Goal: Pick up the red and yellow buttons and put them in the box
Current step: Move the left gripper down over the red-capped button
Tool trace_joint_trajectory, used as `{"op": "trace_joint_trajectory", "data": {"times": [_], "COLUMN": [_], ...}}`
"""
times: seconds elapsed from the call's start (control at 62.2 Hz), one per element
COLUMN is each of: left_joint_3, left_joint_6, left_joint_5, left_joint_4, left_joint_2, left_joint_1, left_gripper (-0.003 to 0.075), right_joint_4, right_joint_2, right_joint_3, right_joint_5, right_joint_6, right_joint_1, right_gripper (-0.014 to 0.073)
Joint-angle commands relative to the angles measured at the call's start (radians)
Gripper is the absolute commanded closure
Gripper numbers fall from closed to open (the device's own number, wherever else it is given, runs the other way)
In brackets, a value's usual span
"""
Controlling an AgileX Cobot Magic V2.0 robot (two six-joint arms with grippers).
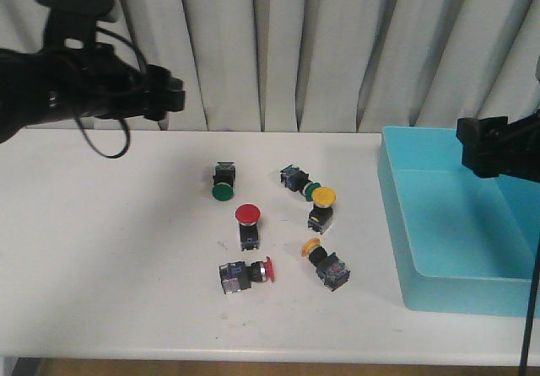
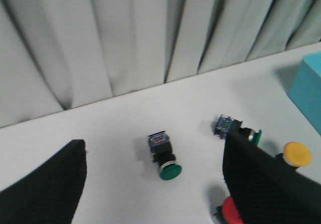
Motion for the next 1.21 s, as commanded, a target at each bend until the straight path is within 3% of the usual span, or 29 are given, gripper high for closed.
{"op": "trace_joint_trajectory", "data": {"times": [0.0,0.161,0.434,1.191], "left_joint_3": [-0.147,-0.292,-0.397,-0.408], "left_joint_6": [-0.003,-0.002,0.007,-0.002], "left_joint_5": [0.040,0.124,0.197,0.258], "left_joint_4": [-0.040,-0.064,-0.061,-0.052], "left_joint_2": [0.068,0.243,0.434,0.591], "left_joint_1": [-0.050,-0.107,-0.182,-0.191], "left_gripper": [0.0155,0.0155,0.0155,0.0164], "right_joint_4": [-0.006,0.020,0.072,0.091], "right_joint_2": [0.012,0.067,0.125,0.126], "right_joint_3": [-0.037,-0.037,-0.037,-0.037], "right_joint_5": [-0.071,-0.071,-0.070,-0.051], "right_joint_6": [0.005,0.007,0.007,0.006], "right_joint_1": [-0.001,-0.001,-0.001,-0.001], "right_gripper": [-0.0002,0.0000,0.0000,0.0000]}}
